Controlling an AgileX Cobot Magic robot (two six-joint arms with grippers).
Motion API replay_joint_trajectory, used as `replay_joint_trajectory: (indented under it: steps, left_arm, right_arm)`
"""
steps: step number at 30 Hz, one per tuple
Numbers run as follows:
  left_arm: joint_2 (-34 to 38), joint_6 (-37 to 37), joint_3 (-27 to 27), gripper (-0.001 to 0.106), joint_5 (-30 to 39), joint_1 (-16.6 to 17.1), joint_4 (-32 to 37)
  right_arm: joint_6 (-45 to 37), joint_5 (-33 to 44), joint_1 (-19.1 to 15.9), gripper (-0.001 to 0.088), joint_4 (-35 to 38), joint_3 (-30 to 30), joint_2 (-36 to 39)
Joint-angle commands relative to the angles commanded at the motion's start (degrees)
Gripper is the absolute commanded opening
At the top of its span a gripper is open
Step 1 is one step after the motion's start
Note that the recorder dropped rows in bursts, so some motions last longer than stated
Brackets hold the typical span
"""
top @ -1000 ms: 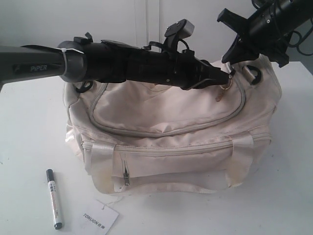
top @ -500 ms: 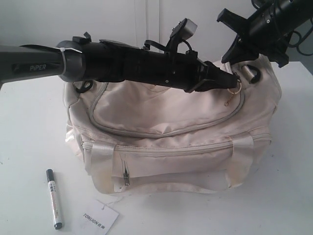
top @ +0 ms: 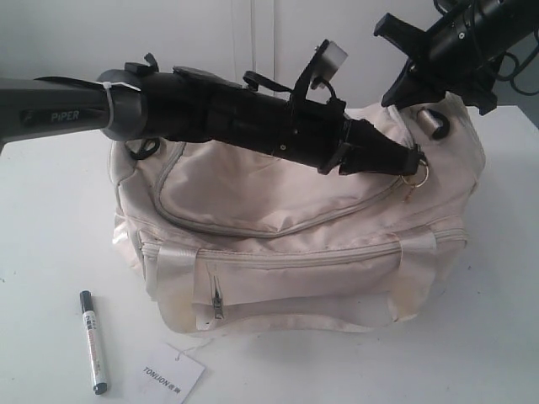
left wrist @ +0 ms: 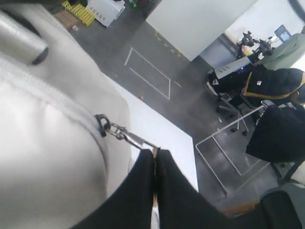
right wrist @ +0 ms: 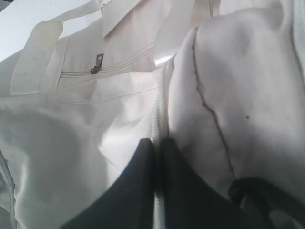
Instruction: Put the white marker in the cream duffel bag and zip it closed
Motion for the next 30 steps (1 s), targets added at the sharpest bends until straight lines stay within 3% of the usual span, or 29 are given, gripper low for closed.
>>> replay_joint_trajectory:
  steps: [12, 16, 22, 30]
  left_arm:
    - [-0.1, -3.0, 0.0, 0.000, 4.0, 0.0, 3.5]
    - [-0.2, -3.7, 0.0, 0.000, 5.1, 0.0, 5.5]
    - [-0.8, -11.5, 0.0, 0.000, 5.7, 0.0, 12.0]
    - [-3.0, -11.9, 0.0, 0.000, 6.0, 0.0, 13.7]
  right_arm:
    - [-0.1, 0.3, 0.0, 0.0000, -0.4, 0.0, 0.0]
    - [-1.9, 0.4, 0.0, 0.0000, -0.4, 0.0, 0.0]
    - [-4.8, 0.4, 0.0, 0.0000, -0.4, 0.0, 0.0]
    - [-8.6, 1.4, 0.0, 0.0000, -0.4, 0.0, 0.0]
